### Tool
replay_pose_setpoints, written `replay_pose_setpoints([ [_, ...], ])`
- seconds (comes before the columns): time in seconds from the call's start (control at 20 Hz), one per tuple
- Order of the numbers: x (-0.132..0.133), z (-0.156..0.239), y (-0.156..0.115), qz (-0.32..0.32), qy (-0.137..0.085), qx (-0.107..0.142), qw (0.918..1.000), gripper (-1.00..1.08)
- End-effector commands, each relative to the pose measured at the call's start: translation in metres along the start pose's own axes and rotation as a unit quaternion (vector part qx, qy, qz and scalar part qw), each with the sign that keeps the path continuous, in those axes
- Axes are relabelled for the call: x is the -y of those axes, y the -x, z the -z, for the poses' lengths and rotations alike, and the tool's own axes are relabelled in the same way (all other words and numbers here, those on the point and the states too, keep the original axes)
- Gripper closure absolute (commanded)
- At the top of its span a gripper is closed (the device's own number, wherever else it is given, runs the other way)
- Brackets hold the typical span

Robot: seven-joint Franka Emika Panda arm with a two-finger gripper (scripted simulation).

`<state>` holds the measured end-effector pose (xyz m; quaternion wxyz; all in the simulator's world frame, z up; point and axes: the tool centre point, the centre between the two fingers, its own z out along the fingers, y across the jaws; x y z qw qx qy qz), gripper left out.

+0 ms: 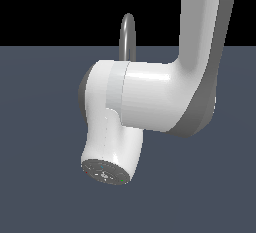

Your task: Turn on the faucet by rotating a designated handle.

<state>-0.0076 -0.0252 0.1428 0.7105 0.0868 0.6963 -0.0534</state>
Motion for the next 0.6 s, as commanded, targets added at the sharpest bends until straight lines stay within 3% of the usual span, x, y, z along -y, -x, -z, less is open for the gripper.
replay_pose_setpoints([
  [0.0, 0.014, -0.001, -0.014, 0.011, 0.013, -0.008, 0.9998, 1.08],
  [0.55, 0.039, -0.005, -0.038, 0.024, 0.026, -0.008, 0.9993, 1.08],
])
